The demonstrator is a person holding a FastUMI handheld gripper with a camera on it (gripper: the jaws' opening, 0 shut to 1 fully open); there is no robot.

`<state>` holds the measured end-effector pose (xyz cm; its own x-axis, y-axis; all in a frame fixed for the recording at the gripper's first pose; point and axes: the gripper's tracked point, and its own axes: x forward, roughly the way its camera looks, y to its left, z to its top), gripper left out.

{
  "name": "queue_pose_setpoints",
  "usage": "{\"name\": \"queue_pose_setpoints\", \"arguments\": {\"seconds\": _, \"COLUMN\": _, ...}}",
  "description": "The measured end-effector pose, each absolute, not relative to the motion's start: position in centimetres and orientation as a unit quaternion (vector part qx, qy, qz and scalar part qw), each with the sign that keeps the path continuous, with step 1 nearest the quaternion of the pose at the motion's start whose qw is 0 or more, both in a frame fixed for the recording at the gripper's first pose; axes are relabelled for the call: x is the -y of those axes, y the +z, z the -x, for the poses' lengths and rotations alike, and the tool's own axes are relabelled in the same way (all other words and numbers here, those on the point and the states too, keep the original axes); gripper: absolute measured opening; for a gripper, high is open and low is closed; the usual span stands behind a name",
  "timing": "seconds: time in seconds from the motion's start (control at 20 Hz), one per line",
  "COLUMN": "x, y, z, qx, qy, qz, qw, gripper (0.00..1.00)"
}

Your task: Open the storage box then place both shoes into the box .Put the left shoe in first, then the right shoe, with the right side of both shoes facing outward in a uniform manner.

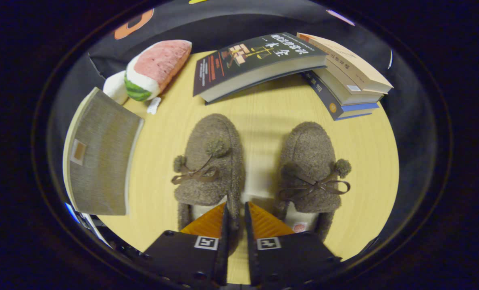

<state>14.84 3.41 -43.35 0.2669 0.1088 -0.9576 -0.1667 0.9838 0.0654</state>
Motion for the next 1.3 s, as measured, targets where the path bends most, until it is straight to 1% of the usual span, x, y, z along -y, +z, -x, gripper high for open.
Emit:
{"name": "queue_pose_setpoints", "arguments": {"seconds": 0.05, "x": -3.5, "y": -43.6, "z": -14.8, "qx": -0.605, "qy": 0.083, "qz": 0.019, "qw": 0.792, "gripper": 0.15}}
{"name": "queue_pose_setpoints", "arguments": {"seconds": 0.15, "x": -3.6, "y": -44.1, "z": -14.6, "qx": -0.615, "qy": 0.086, "qz": 0.023, "qw": 0.784, "gripper": 0.17}}
{"name": "queue_pose_setpoints", "arguments": {"seconds": 0.2, "x": -4.0, "y": -44.8, "z": -14.8, "qx": -0.617, "qy": 0.089, "qz": 0.018, "qw": 0.781, "gripper": 0.2}}
{"name": "queue_pose_setpoints", "arguments": {"seconds": 0.3, "x": -4.1, "y": -44.0, "z": -14.7, "qx": -0.621, "qy": 0.083, "qz": 0.009, "qw": 0.779, "gripper": 0.01}}
{"name": "queue_pose_setpoints", "arguments": {"seconds": 0.5, "x": -4.3, "y": -43.3, "z": -14.1, "qx": -0.623, "qy": 0.085, "qz": -0.007, "qw": 0.777, "gripper": 0.01}}
{"name": "queue_pose_setpoints", "arguments": {"seconds": 0.7, "x": -4.9, "y": -40.5, "z": -12.9, "qx": -0.625, "qy": 0.086, "qz": -0.053, "qw": 0.774, "gripper": 0.01}}
{"name": "queue_pose_setpoints", "arguments": {"seconds": 1.0, "x": -8.0, "y": -32.1, "z": -12.4, "qx": -0.584, "qy": 0.114, "qz": -0.085, "qw": 0.799, "gripper": 0.01}}
{"name": "queue_pose_setpoints", "arguments": {"seconds": 1.3, "x": -15.5, "y": -23.3, "z": -11.5, "qx": -0.548, "qy": 0.165, "qz": -0.085, "qw": 0.816, "gripper": 0.01}}
